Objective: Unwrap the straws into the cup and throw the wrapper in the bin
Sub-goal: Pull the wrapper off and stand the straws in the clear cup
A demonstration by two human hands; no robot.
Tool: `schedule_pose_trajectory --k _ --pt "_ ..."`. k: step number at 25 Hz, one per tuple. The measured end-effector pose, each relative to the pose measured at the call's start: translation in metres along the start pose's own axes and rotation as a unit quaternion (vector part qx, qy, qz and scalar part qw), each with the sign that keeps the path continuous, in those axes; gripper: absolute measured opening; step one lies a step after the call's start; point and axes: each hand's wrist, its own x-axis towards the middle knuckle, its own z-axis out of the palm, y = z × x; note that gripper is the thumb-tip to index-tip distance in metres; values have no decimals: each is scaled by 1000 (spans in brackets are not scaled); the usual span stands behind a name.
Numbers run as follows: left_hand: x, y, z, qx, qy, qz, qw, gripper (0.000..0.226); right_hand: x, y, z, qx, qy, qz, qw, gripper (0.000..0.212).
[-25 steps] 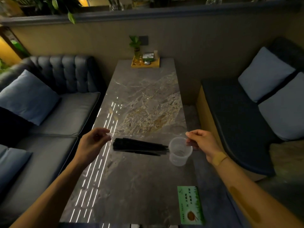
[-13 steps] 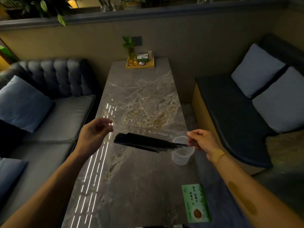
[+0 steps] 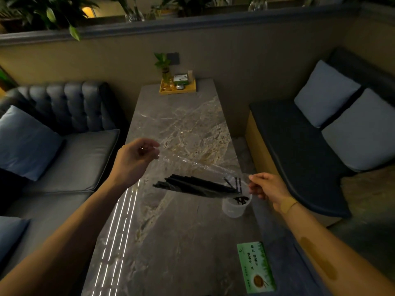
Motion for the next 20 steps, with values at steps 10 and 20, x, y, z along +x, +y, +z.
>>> schedule_pose_trajectory --k 10,20 --pt "24 46 19 36 -14 26 999 15 4 4 -18 68 -5 33 997 9" --pt "42 91 50 87 -45 55 994 9 17 28 -26 118 -25 101 988 9"
